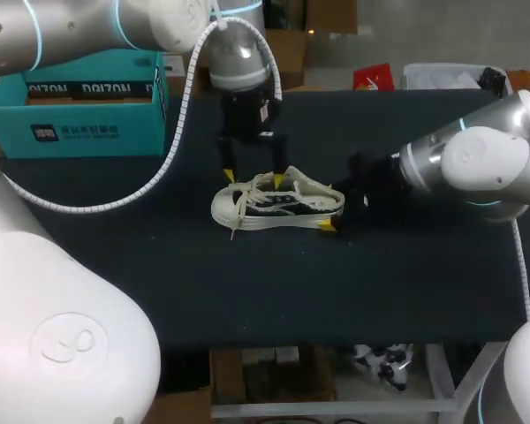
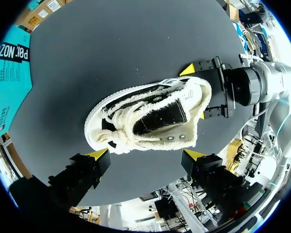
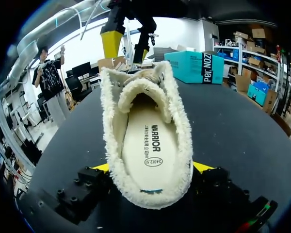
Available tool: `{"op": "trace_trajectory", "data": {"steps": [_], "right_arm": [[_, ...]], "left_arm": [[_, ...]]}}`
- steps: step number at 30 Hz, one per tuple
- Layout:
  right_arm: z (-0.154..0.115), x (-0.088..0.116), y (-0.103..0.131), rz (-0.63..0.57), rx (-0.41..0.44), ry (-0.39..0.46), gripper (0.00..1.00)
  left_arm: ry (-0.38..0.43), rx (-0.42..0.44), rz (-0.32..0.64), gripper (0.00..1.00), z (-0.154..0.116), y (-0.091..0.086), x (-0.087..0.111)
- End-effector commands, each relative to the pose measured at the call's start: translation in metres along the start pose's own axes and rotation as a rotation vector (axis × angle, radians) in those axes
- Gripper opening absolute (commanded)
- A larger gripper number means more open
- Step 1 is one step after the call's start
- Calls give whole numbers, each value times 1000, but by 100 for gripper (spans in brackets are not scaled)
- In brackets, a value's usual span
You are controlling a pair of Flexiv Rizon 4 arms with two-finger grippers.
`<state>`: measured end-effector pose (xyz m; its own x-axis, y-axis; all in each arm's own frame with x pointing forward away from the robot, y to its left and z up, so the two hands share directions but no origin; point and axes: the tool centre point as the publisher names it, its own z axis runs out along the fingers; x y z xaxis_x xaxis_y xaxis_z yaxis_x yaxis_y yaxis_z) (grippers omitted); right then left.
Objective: Open the shoe tongue, take the insole out of the shoe, put the insole back into the shoe, and pack the shoe into the shoebox
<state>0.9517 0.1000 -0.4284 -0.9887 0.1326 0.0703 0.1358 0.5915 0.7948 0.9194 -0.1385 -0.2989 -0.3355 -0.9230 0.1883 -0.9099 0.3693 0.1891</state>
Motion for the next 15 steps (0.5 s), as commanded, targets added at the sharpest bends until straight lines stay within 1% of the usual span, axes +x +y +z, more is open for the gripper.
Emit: {"op": "trace_trajectory", "data": {"steps": [1, 6, 9, 11, 13, 14, 15], "right_arm": [[4, 0, -5, -1, -2, -8, 0], [5, -2, -9, 9, -4, -22, 0], [5, -2, -9, 18, 9, -38, 0], [5, -2, -9, 18, 9, -38, 0], [5, -2, -9, 18, 9, -38, 0], [5, -2, -9, 18, 9, -38, 0], [5, -2, -9, 18, 9, -38, 0]], "left_arm": [[-40, 21, -17, 100, -1, 0, 14], [-84, 59, -48, 100, -4, -1, 30], [-107, 75, -72, 100, -2, -3, 37], [-132, 90, -103, 89, 1, -7, 39], [-140, 85, -117, 64, 5, -11, 40], [-152, 92, -134, 59, 7, -13, 41], [-153, 88, -140, 59, 10, -16, 41]]}}
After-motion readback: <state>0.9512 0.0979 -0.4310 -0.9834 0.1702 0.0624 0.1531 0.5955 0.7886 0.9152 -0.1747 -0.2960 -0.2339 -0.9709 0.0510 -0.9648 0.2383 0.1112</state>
